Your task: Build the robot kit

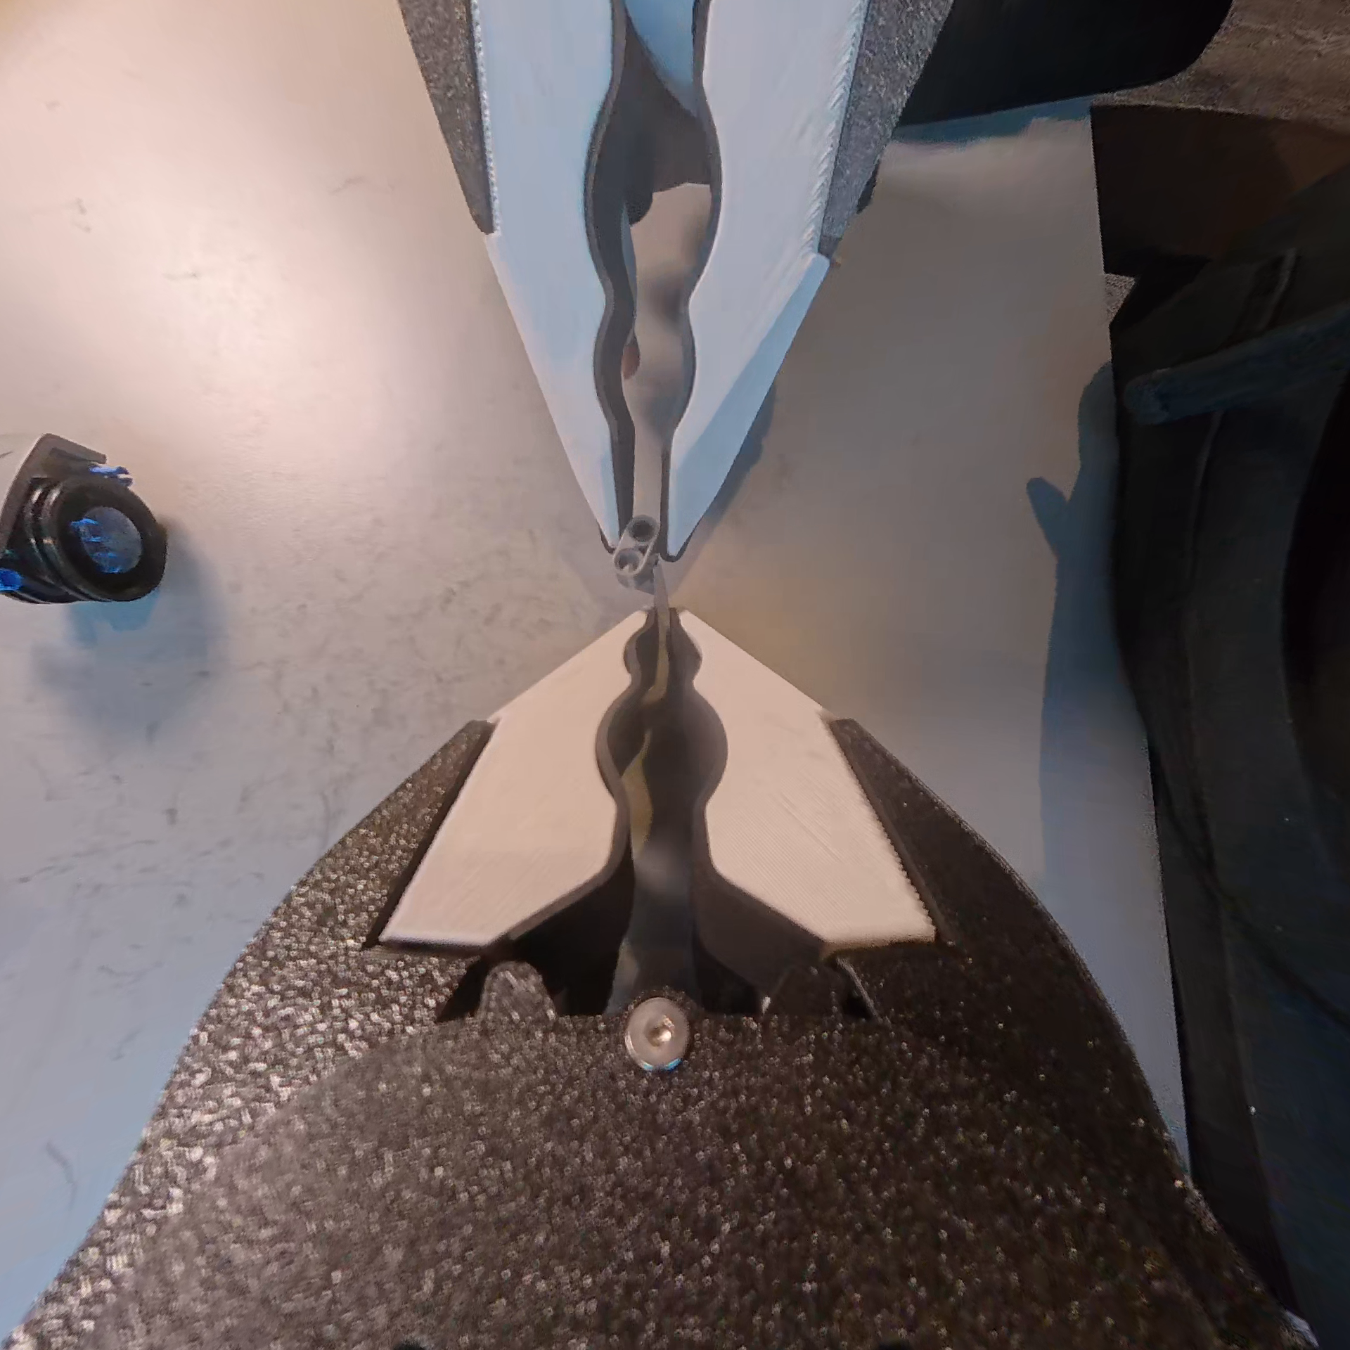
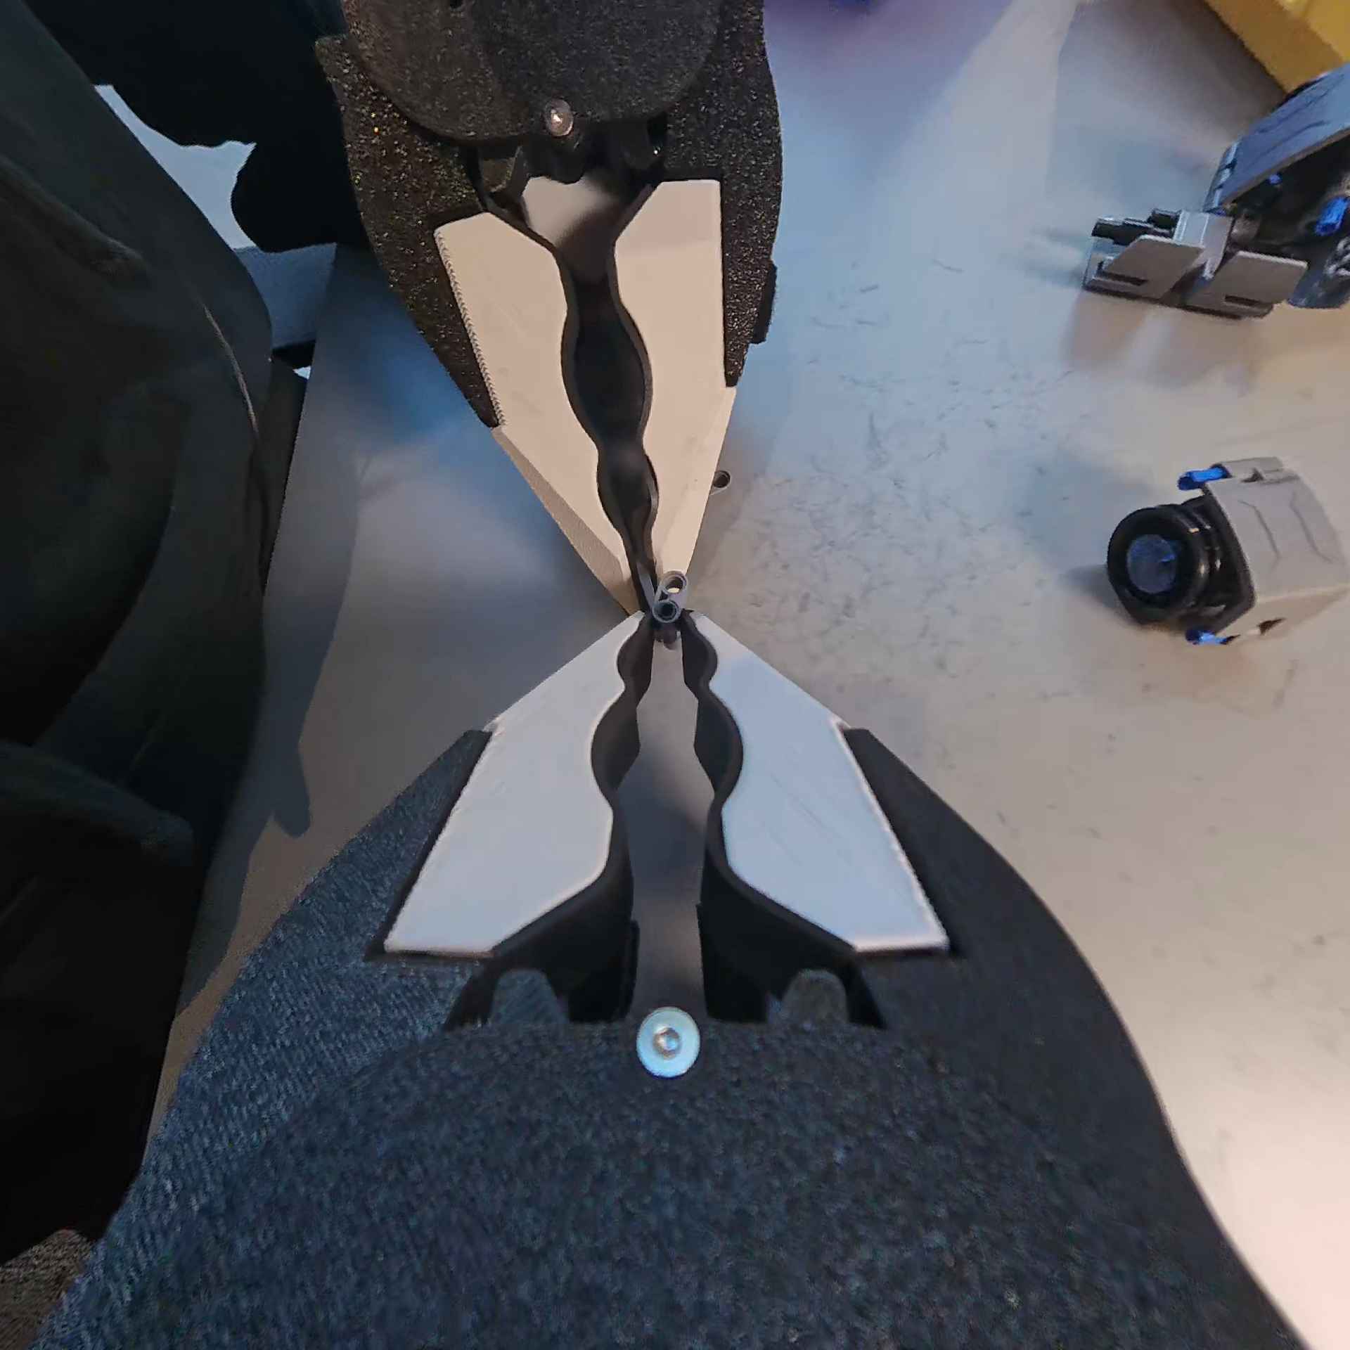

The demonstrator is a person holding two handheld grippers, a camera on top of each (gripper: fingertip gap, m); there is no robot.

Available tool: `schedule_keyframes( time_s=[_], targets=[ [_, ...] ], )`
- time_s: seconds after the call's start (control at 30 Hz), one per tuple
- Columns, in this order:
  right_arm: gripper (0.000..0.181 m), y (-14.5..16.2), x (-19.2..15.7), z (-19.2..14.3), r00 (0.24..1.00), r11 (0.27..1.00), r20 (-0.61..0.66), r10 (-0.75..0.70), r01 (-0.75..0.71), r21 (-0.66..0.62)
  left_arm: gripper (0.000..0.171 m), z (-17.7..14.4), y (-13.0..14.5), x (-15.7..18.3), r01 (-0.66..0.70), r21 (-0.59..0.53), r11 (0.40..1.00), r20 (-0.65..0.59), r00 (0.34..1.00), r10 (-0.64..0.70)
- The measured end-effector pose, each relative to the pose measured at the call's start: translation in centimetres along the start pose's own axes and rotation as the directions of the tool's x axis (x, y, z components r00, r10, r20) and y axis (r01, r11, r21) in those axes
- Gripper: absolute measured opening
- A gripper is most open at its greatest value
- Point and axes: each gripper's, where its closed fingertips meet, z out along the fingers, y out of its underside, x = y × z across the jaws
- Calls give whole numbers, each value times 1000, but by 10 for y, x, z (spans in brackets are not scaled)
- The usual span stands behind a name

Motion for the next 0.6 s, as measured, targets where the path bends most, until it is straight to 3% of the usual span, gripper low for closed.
schedule_keyframes(
  time_s=[0.13, 0.27, 0.43, 0.6],
  targets=[
    [6, 0, -1, 0, 999, 999, 39, -32, 32, -2, 9, -2, 3, 3, -78, -10, 997, -19, 997, 78],
    [6, 0, 0, 1, 998, 999, 51, -39, 39, -3, 17, -9, 0, 5, -43, 20, 999, -65, 997, 45],
    [6, -4, -1, 1, 997, 999, 66, -50, 49, 13, 16, -21, -11, 1, 43, 95, 995, -124, 992, -31],
    [6, -3, -3, 3, 995, 998, 75, -59, 58, 5, 8, -19, -6, 2, 48, 66, 997, -136, 990, -39]
  ],
)
